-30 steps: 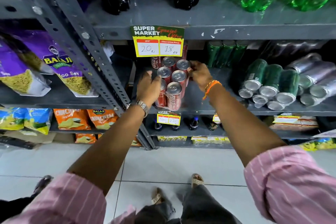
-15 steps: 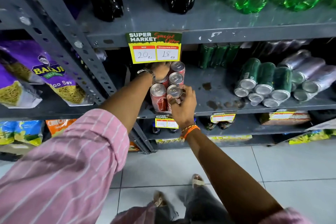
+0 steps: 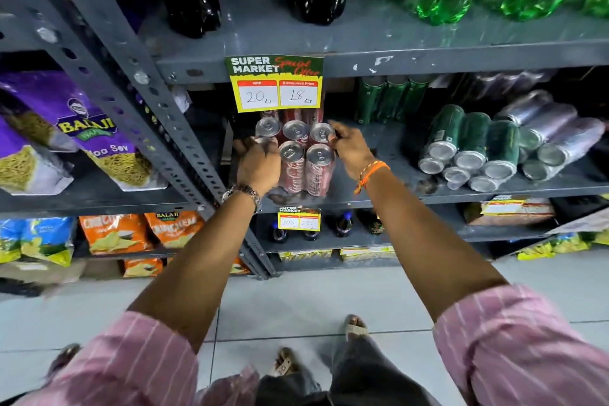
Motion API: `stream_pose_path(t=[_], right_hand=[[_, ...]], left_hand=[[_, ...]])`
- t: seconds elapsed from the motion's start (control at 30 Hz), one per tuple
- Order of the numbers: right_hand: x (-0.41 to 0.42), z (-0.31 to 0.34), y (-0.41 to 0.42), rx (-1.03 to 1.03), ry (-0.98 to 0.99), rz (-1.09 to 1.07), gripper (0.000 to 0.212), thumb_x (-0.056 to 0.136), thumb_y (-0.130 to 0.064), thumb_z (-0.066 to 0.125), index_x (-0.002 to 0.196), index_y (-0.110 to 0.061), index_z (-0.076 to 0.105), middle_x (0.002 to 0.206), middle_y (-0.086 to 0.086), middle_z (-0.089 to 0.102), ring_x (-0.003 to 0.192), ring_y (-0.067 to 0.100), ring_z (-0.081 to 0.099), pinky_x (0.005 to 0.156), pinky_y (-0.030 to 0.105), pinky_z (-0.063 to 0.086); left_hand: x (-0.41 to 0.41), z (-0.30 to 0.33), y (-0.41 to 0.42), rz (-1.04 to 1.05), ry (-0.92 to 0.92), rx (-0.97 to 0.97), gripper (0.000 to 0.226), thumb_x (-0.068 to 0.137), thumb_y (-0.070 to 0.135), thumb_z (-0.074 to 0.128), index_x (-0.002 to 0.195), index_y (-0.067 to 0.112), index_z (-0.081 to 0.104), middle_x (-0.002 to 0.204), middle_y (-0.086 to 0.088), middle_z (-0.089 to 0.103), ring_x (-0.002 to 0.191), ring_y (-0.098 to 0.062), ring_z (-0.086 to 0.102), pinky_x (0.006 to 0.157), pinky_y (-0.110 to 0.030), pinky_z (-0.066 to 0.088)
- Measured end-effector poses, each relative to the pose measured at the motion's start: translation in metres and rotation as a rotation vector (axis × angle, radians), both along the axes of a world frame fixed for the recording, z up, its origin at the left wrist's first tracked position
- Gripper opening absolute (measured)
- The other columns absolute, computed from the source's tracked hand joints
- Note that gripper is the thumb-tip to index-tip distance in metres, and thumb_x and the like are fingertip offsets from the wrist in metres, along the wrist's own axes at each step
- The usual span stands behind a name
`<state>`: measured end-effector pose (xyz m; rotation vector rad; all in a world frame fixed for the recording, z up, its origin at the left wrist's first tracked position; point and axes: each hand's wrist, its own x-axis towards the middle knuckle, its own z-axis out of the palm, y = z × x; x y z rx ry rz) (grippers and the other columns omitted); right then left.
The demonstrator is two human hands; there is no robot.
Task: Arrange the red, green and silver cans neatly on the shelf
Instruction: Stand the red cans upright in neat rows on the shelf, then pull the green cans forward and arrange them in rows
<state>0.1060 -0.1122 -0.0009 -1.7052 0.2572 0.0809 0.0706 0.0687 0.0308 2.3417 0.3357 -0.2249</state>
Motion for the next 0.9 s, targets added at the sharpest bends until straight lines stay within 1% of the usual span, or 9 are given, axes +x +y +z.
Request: stream_pose_path(t=[0.1, 0.17, 0.3, 0.4, 0.43, 0.5, 0.6, 0.77, 0.9], right_hand=[[0.007, 0.007, 0.002, 0.013, -0.006, 0.087, 0.035, 0.096, 0.009, 0.041, 0.126, 0.005, 0.059, 0.127, 0.025, 0.064, 0.106, 0.024, 0.059, 0.108, 0.048, 0.046], [0.012, 0.007, 0.001, 0.016, 0.004, 0.117, 0.036, 0.097, 0.008, 0.04, 0.128, 0.006, 0.058, 0.131, 0.028, 0.061, 0.108, 0.025, 0.058, 0.109, 0.048, 0.046], [0.005, 0.009, -0.001, 0.054, 0.013, 0.073, 0.034, 0.098, 0.004, 0.043, 0.129, 0.005, 0.056, 0.128, 0.023, 0.063, 0.106, 0.023, 0.059, 0.107, 0.044, 0.048], [-0.003, 0.013, -0.015, 0.027, -0.001, -0.099, 0.037, 0.097, -0.007, 0.053, 0.134, 0.002, 0.053, 0.113, 0.009, 0.061, 0.102, 0.016, 0.054, 0.094, 0.03, 0.046], [-0.005, 0.013, -0.026, 0.016, -0.01, -0.168, 0.038, 0.097, -0.011, 0.056, 0.133, 0.0, 0.054, 0.11, 0.006, 0.061, 0.1, 0.015, 0.054, 0.089, 0.029, 0.045], [-0.013, 0.013, -0.054, -0.013, -0.044, -0.266, 0.036, 0.094, -0.015, 0.06, 0.128, -0.002, 0.06, 0.104, 0.004, 0.064, 0.092, 0.014, 0.056, 0.081, 0.026, 0.047], [-0.032, 0.016, -0.111, -0.11, -0.14, -0.436, 0.026, 0.091, -0.007, 0.061, 0.115, 0.001, 0.066, 0.099, 0.006, 0.067, 0.091, 0.012, 0.058, 0.075, 0.006, 0.048], [-0.064, 0.033, -0.21, -0.25, -0.211, -0.749, 0.021, 0.085, -0.002, 0.065, 0.105, 0.005, 0.068, 0.103, 0.021, 0.072, 0.093, 0.023, 0.066, 0.094, 0.035, 0.052], [-0.075, 0.04, -0.278, -0.502, -0.047, -0.771, 0.021, 0.082, -0.013, 0.065, 0.093, 0.003, 0.073, 0.095, 0.026, 0.074, 0.091, 0.037, 0.07, 0.079, 0.038, 0.051]], left_hand=[[-0.02, 0.005, -0.003, 0.018, -0.019, -0.009, 0.052, 0.102, 0.037, 0.033, 0.135, -0.002, 0.044, 0.162, -0.024, 0.01, 0.151, -0.04, 0.013, 0.121, -0.048, 0.022], [-0.026, 0.006, -0.002, 0.016, -0.04, -0.01, 0.056, 0.102, 0.037, 0.033, 0.141, -0.003, 0.036, 0.164, -0.022, 0.0, 0.153, -0.038, 0.004, 0.123, -0.05, 0.015], [-0.017, -0.006, 0.002, 0.042, -0.032, -0.067, 0.073, 0.097, 0.051, 0.036, 0.15, 0.004, 0.021, 0.164, -0.02, -0.002, 0.152, -0.039, 0.007, 0.121, -0.048, 0.016], [-0.013, -0.014, -0.005, 0.022, 0.008, -0.081, 0.109, 0.074, 0.089, 0.022, 0.149, 0.01, 0.026, 0.161, -0.022, 0.018, 0.147, -0.043, 0.021, 0.119, -0.056, 0.023], [-0.013, -0.016, -0.01, 0.004, -0.023, -0.057, 0.109, 0.074, 0.089, 0.021, 0.148, 0.009, 0.027, 0.157, -0.023, 0.023, 0.144, -0.044, 0.024, 0.117, -0.057, 0.025], [-0.02, -0.008, -0.027, -0.025, -0.165, 0.046, 0.086, 0.088, 0.063, 0.034, 0.149, 0.004, 0.018, 0.155, -0.021, 0.02, 0.142, -0.043, 0.021, 0.118, -0.056, 0.022], [-0.03, 0.012, -0.069, -0.072, -0.301, 0.151, 0.081, 0.087, 0.055, 0.042, 0.147, 0.004, 0.023, 0.152, -0.017, 0.021, 0.141, -0.041, 0.023, 0.117, -0.051, 0.021], [-0.017, 0.025, -0.168, -0.293, -0.316, 0.057, 0.076, 0.093, 0.047, 0.049, 0.151, 0.005, 0.024, 0.16, -0.013, 0.016, 0.149, -0.034, 0.015, 0.122, -0.043, 0.016], [0.003, 0.02, -0.252, -0.394, -0.124, -0.113, 0.067, 0.093, 0.041, 0.054, 0.147, 0.004, 0.036, 0.155, -0.016, 0.033, 0.144, -0.031, 0.031, 0.12, -0.037, 0.024]])
